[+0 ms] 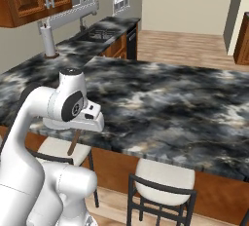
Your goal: Take the fork and place it on the left side of the plate. Then take the spoon and place it on the right side of the plate. Make sure they're directly next to the plate.
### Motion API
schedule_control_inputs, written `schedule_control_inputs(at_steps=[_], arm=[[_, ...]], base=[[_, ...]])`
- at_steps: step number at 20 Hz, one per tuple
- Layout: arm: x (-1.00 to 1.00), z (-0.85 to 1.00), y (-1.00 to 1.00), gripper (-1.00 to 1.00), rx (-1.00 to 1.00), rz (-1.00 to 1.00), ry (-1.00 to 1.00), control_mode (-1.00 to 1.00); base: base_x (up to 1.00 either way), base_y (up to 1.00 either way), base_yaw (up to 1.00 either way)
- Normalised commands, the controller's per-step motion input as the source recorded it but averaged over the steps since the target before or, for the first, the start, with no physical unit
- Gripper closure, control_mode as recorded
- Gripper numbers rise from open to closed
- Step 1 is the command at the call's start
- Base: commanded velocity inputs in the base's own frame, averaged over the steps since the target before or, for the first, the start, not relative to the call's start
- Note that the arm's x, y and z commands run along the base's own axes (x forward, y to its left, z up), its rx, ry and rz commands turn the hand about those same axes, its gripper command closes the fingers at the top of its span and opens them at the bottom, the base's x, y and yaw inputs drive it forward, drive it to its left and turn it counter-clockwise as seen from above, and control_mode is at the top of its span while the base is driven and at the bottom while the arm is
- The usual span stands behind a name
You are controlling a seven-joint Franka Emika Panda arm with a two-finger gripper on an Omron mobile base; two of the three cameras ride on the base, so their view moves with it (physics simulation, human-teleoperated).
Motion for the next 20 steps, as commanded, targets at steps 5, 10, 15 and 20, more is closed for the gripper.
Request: schedule_control_inputs(at_steps=[5,10,15,20], arm=[[0.00,0.00,0.00,1.00,0.00,0.00,0.00,-1.00],[-0.01,0.00,0.00,1.00,0.00,0.00,0.00,-1.00],[0.67,-0.05,0.04,1.00,0.00,-0.11,0.00,-1.00],[1.00,-0.05,0.25,1.00,0.00,-0.21,0.00,-1.00]], base=[[0.00,0.00,0.00],[0.00,0.00,0.00],[0.00,0.00,0.00],[0.00,0.00,0.00]])
